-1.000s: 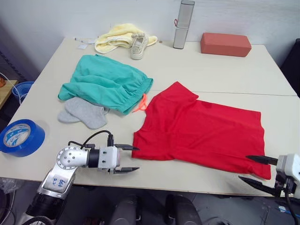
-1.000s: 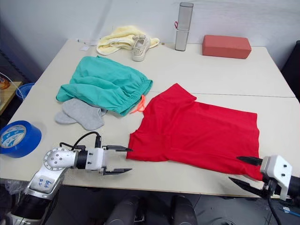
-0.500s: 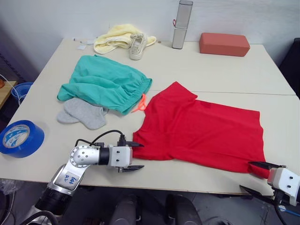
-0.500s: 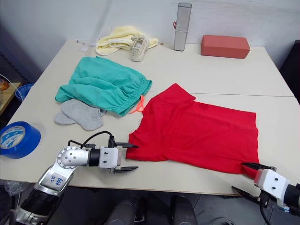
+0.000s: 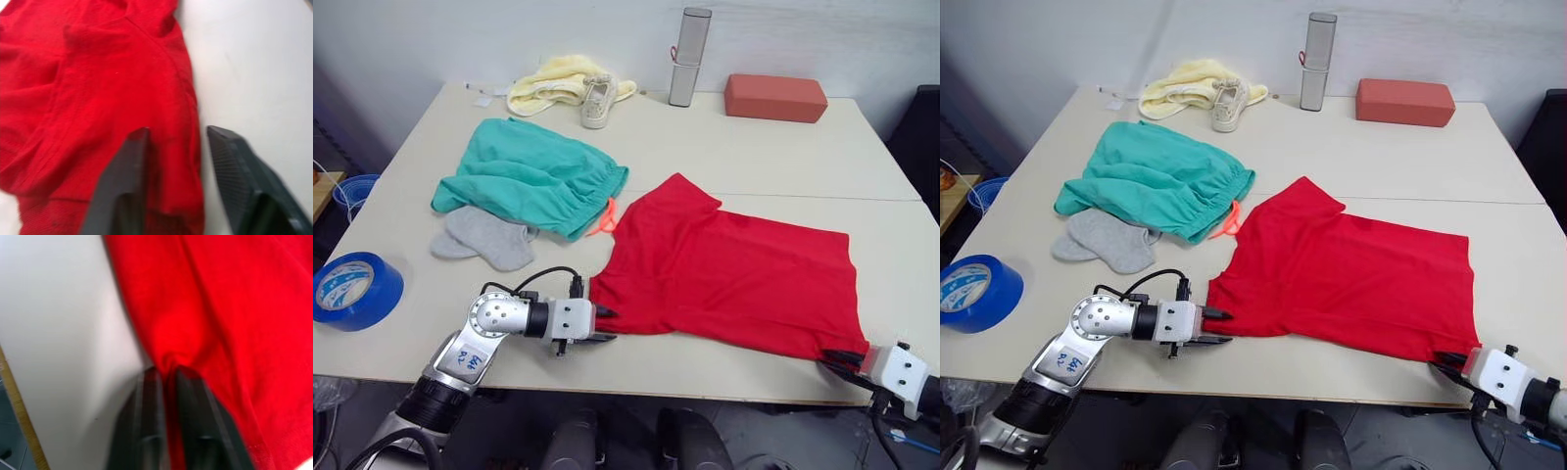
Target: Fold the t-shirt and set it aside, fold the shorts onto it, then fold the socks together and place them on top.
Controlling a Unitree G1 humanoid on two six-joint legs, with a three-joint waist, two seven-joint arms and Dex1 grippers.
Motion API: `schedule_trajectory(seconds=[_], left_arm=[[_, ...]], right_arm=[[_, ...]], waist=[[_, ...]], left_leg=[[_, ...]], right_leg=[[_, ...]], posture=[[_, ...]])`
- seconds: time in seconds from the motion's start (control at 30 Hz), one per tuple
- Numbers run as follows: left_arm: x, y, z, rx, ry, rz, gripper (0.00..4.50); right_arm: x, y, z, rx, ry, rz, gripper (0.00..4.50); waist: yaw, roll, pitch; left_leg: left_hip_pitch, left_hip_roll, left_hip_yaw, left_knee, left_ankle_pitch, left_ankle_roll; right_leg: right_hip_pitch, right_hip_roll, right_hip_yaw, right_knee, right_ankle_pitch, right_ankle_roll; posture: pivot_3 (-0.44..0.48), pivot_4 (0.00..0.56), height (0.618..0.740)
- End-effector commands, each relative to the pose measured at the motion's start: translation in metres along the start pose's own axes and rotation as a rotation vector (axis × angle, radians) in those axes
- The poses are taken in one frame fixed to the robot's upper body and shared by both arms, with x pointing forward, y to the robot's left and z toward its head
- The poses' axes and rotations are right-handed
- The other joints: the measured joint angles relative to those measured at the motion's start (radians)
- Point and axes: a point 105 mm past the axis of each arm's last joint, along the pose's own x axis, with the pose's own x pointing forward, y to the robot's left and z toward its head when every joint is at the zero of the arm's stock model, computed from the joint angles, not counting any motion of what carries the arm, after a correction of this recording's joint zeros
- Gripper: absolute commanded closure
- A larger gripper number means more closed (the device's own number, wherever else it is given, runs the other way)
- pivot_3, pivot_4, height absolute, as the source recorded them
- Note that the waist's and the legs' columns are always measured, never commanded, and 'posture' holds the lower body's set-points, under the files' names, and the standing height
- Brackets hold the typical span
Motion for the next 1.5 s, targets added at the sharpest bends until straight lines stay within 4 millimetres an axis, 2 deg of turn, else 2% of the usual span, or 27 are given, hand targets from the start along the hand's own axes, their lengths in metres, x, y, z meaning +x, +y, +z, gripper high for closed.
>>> schedule_trajectory(seconds=[0.03,0.1,0.33,0.6,0.77,0.87,1.0,1.1,1.17,1.23,1.3,1.37,1.43,1.5], left_arm=[[-0.006,-0.015,-0.011,-0.080,0.019,-0.056,3.96],[-0.010,-0.025,-0.008,-0.102,-0.002,-0.100,4.45],[-0.027,-0.058,-0.001,-0.157,-0.016,-0.136,4.45],[-0.036,-0.075,0.008,-0.201,0.005,-0.078,4.45],[-0.035,-0.077,0.008,-0.225,0.016,-0.056,4.45],[-0.036,-0.077,0.010,-0.308,-0.001,-0.048,4.50],[-0.049,-0.052,0.016,-0.319,-0.069,0.019,3.45],[-0.069,-0.033,0.022,-0.353,-0.128,0.024,2.46],[-0.082,-0.018,0.018,-0.455,-0.109,0.044,1.88],[-0.094,-0.004,0.002,-0.595,0.023,0.087,1.19],[-0.100,0.015,0.009,-0.696,-0.022,0.117,0.56],[-0.102,0.033,0.026,-0.744,-0.111,0.106,0.02],[-0.101,0.049,0.035,-0.769,-0.161,0.116,0.02],[-0.096,0.067,0.035,-0.770,-0.172,0.147,0.02]], right_arm=[[0.000,0.004,-0.009,0.014,0.045,0.024,4.50],[-0.001,0.005,-0.007,0.007,0.039,0.033,4.50],[-0.015,0.014,-0.002,0.041,0.027,0.118,4.50],[-0.032,0.025,-0.007,0.109,0.022,0.186,4.50],[-0.032,0.025,-0.006,0.211,-0.018,0.162,4.50],[-0.028,0.022,0.000,0.211,-0.053,0.152,3.89],[-0.031,0.013,0.012,0.249,-0.083,0.147,2.55],[-0.039,-0.006,0.021,0.393,-0.090,0.090,1.46],[-0.043,-0.012,0.030,0.472,-0.101,0.115,0.84],[-0.046,-0.017,0.037,0.533,-0.105,0.140,0.07],[-0.047,-0.023,0.043,0.591,-0.126,0.138,0.00],[-0.048,-0.028,0.048,0.639,-0.140,0.150,0.00],[-0.048,-0.039,0.049,0.650,-0.162,0.119,0.00],[-0.043,-0.060,0.048,0.632,-0.197,0.033,0.00]], waist=[[-0.002,0.000,0.000],[-0.004,0.000,0.000],[0.002,0.003,-0.001],[0.002,0.005,0.000],[0.003,0.005,0.000],[0.002,0.006,0.000],[0.002,0.009,0.002],[0.002,0.013,0.003],[0.002,0.014,0.004],[0.001,0.014,0.004],[0.001,0.014,0.005],[0.002,0.013,0.006],[0.004,0.013,0.006],[0.004,0.011,0.007]], left_leg=[[0.000,0.000,0.000,0.000,0.000,0.000],[0.000,0.000,0.000,0.000,0.000,-0.001],[0.000,0.001,0.000,-0.004,-0.001,-0.002],[0.000,0.000,-0.001,-0.006,-0.003,0.002],[0.000,0.000,-0.001,-0.006,-0.003,0.003],[-0.001,0.000,-0.001,-0.006,-0.003,0.003],[-0.001,0.000,-0.001,-0.007,-0.002,0.003],[-0.001,0.000,-0.001,-0.006,-0.001,0.002],[-0.002,0.000,-0.001,-0.006,-0.001,0.002],[-0.002,0.000,-0.001,-0.006,-0.001,0.003],[-0.002,0.000,-0.002,-0.006,0.000,0.005],[-0.002,0.000,-0.002,-0.006,0.002,0.008],[-0.003,0.000,-0.002,-0.006,0.002,0.008],[-0.004,-0.001,-0.002,-0.005,0.005,0.004]], right_leg=[[0.000,0.000,0.000,0.000,0.000,0.000],[0.000,0.000,0.000,0.000,0.000,-0.001],[-0.002,0.000,-0.001,-0.002,-0.002,-0.002],[-0.002,0.000,-0.001,-0.003,-0.002,-0.003],[-0.002,0.000,-0.001,-0.003,-0.003,-0.004],[-0.002,0.000,-0.001,-0.003,-0.003,-0.004],[-0.003,0.000,-0.001,-0.002,-0.003,-0.004],[-0.003,0.000,-0.001,-0.001,-0.003,-0.004],[-0.004,0.000,-0.001,-0.001,-0.003,-0.004],[-0.004,0.000,-0.001,0.000,-0.003,-0.004],[-0.004,0.000,-0.002,0.000,-0.003,-0.004],[-0.004,0.000,-0.002,0.000,-0.003,-0.004],[-0.004,0.000,-0.003,-0.001,-0.002,-0.003],[-0.004,0.000,-0.003,-0.001,-0.001,-0.001]], posture=[[0.000,0.150,0.740],[0.000,0.150,0.740],[0.000,0.150,0.740],[0.000,0.150,0.740],[0.000,0.150,0.740],[0.000,0.150,0.740],[0.000,0.150,0.740],[0.000,0.150,0.740],[0.000,0.150,0.740],[0.000,0.150,0.740],[0.000,0.150,0.740],[0.000,0.150,0.740],[0.000,0.150,0.740],[0.000,0.150,0.740]])
